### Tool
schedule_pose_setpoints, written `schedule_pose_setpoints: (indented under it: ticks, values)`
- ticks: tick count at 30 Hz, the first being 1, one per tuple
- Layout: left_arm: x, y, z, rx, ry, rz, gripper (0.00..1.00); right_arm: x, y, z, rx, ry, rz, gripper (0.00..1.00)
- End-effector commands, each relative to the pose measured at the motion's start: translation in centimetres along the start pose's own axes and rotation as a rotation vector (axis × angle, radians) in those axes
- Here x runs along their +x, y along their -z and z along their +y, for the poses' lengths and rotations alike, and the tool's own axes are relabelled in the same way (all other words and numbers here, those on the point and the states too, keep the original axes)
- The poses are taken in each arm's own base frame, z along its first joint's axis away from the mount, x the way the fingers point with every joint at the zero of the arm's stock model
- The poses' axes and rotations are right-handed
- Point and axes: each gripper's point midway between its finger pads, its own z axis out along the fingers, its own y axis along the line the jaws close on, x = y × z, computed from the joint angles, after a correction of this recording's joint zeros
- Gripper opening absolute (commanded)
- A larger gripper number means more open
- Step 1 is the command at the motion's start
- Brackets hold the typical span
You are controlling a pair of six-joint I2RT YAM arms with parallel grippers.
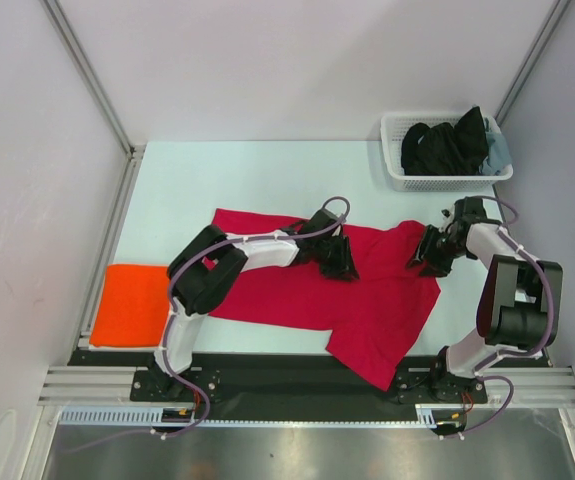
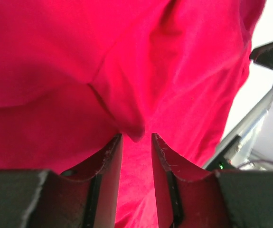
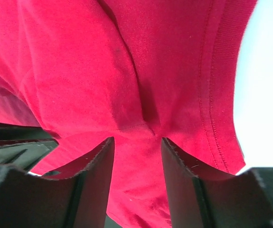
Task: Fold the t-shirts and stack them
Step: Fold the tshirt
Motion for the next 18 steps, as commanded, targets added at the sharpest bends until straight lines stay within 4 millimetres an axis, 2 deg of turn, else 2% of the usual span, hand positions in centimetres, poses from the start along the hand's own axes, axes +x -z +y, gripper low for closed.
schedule_pose_setpoints:
  ticks: [1,5,9,12,13,18]
  values:
    - [-2.1,0.4,-0.6,-0.037,0.005,-0.060,0.37,-1.4,-0.3,0.5,0.006,0.051,-0.025,0.51]
    - [-1.8,-0.5,-0.3,-0.036,0.027,-0.031,0.38,-1.4,-0.9,0.3,0.018,0.052,-0.010,0.51]
    - [-1.4,-1.0,-0.2,-0.027,0.037,-0.006,0.35,-1.7,-1.0,0.0,0.043,0.060,0.001,0.50]
    - [-1.3,-0.9,-0.5,-0.018,0.042,-0.005,0.29,-1.8,-1.1,-0.2,0.050,0.081,-0.005,0.50]
    - [-1.5,-0.8,-0.7,-0.012,0.039,-0.010,0.24,-1.8,-1.2,0.0,0.035,0.078,-0.005,0.49]
    - [-2.1,-0.5,-1.6,-0.004,0.015,-0.003,0.14,-2.1,-2.0,1.1,-0.013,0.076,0.008,0.38]
